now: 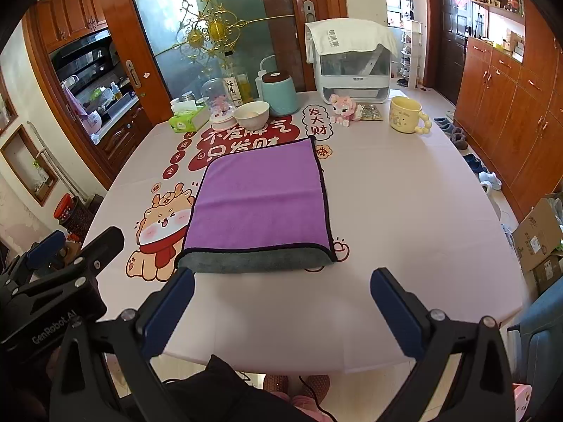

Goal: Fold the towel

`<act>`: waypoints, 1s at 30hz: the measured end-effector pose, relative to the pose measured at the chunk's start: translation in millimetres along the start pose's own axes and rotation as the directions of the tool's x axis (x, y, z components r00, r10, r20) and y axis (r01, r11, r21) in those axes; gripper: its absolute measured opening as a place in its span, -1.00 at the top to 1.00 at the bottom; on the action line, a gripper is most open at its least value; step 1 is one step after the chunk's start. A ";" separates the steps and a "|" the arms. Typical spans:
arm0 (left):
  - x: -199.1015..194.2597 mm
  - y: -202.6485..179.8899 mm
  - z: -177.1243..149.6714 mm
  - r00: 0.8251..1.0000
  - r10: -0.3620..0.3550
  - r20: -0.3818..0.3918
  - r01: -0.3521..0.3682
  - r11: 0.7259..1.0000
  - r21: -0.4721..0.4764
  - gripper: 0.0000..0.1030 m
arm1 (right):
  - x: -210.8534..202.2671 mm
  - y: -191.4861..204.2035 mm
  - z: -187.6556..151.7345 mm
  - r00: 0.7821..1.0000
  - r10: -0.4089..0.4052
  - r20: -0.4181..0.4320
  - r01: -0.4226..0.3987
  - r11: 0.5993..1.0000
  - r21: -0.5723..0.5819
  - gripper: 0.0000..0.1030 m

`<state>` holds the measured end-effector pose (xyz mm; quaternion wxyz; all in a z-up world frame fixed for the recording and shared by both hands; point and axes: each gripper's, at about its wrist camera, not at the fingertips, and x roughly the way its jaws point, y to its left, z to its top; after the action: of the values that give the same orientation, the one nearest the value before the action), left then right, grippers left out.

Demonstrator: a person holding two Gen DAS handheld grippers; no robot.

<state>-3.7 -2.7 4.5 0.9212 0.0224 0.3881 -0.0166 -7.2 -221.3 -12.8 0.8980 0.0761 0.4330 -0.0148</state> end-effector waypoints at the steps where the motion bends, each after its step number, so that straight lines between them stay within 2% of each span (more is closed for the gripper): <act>1: -0.5 0.2 0.1 1.000 -0.001 -0.001 0.001 1.000 0.000 -0.99 | -0.1 0.3 0.1 1.000 0.000 0.000 0.000 1.000 0.000 -0.95; 15: -1.5 7.5 -10.3 0.999 -0.009 -0.031 0.009 1.000 -0.008 -0.99 | -1.3 0.2 -3.9 1.000 -0.007 -0.005 0.007 1.000 -0.002 -0.95; 30: 4.5 24.4 -20.2 0.996 -0.036 -0.081 0.037 0.999 0.001 -0.99 | -5.3 25.0 -20.3 0.997 -0.056 -0.044 0.056 0.998 0.006 -0.95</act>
<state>-13.8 22.6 -12.1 0.9042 0.0172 0.4256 -0.0330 -24.0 -193.7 -18.0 0.8874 0.0673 0.4544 -0.0397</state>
